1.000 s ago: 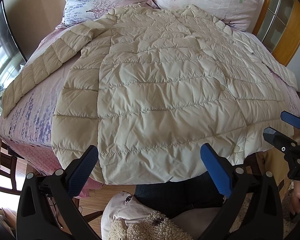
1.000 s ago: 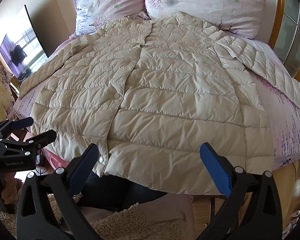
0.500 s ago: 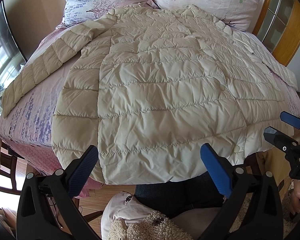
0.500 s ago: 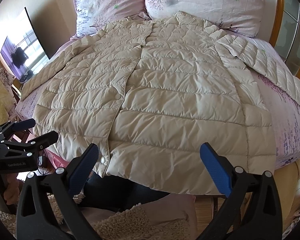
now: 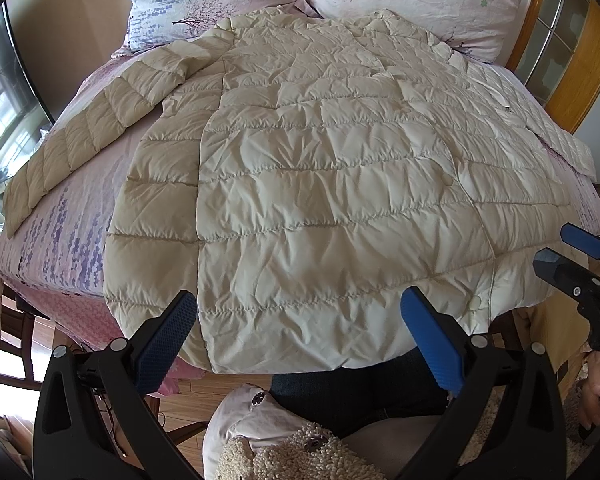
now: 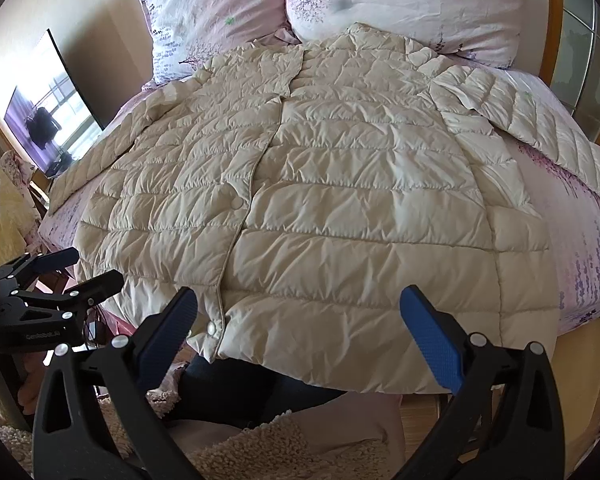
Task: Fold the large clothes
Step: 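Grasp the cream coat's sleeve with the right gripper and lift it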
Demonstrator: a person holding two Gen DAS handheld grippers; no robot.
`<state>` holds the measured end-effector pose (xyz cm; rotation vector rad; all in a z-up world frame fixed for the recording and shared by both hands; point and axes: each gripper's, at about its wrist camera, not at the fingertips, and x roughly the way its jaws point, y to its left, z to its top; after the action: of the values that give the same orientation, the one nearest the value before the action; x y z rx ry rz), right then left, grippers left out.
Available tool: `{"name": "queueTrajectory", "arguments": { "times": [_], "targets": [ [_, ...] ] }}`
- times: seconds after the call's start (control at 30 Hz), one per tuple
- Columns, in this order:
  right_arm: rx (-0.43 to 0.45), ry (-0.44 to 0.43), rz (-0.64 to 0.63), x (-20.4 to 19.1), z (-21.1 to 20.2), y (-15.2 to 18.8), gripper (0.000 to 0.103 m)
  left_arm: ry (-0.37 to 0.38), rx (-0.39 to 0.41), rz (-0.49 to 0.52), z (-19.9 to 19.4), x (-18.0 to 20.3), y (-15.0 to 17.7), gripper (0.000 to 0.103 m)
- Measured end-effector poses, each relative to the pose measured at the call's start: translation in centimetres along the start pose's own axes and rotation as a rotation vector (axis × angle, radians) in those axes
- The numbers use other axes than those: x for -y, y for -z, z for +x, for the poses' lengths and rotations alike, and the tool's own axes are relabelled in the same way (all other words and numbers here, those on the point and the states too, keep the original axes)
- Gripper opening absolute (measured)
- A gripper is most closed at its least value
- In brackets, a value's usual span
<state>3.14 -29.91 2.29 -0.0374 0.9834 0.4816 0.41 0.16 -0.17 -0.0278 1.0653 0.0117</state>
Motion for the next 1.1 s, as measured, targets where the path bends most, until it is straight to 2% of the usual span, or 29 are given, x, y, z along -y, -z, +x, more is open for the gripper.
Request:
{"name": "queueTrajectory", "arguments": {
  "times": [0.2, 0.33, 0.4, 0.47, 0.53, 0.63, 0.73, 0.87, 0.97, 1.1],
  "targets": [
    [0.009, -0.028, 0.025, 0.6, 0.6, -1.0, 0.101, 0.028, -0.023, -0.010, 0.6, -0.5, -0.9, 0.102],
    [0.104, -0.105, 0.084, 2.9, 0.6, -2.3, 0.101, 0.079, -0.026, 0.002, 0.8, -0.6, -1.7, 0.102],
    [0.137, -0.134, 0.166, 5.3, 0.6, -3.2, 0.101, 0.087, -0.013, 0.004, 0.7, -0.7, -2.1, 0.102],
    [0.163, -0.113, 0.280, 8.4, 0.7, -4.0, 0.101, 0.087, 0.003, 0.002, 0.8, -0.9, -2.9, 0.102],
    [0.195, -0.104, 0.418, 12.3, 0.6, -4.8, 0.101, 0.093, 0.006, 0.002, 1.2, -1.1, -3.7, 0.102],
    [0.226, -0.134, 0.619, 18.1, 0.6, -5.2, 0.101, 0.097, 0.000, 0.008, 2.1, -1.4, -5.0, 0.102],
    [0.275, -0.140, 0.824, 24.5, 0.7, -5.2, 0.100, 0.076, 0.002, 0.017, 2.8, -1.7, -6.6, 0.102],
    [0.331, -0.065, 0.973, 30.4, 0.6, -5.1, 0.086, 0.042, 0.053, 0.003, 3.0, -2.6, -9.2, 0.102],
    [0.365, 0.014, 1.086, 35.2, 0.5, -4.6, 0.072, 0.065, 0.097, -0.020, 3.1, -3.4, -11.2, 0.102],
    [0.375, 0.052, 1.203, 39.8, 0.7, -3.1, 0.058, 0.075, 0.124, -0.027, 3.8, -3.7, -13.4, 0.102]
  ]
}}
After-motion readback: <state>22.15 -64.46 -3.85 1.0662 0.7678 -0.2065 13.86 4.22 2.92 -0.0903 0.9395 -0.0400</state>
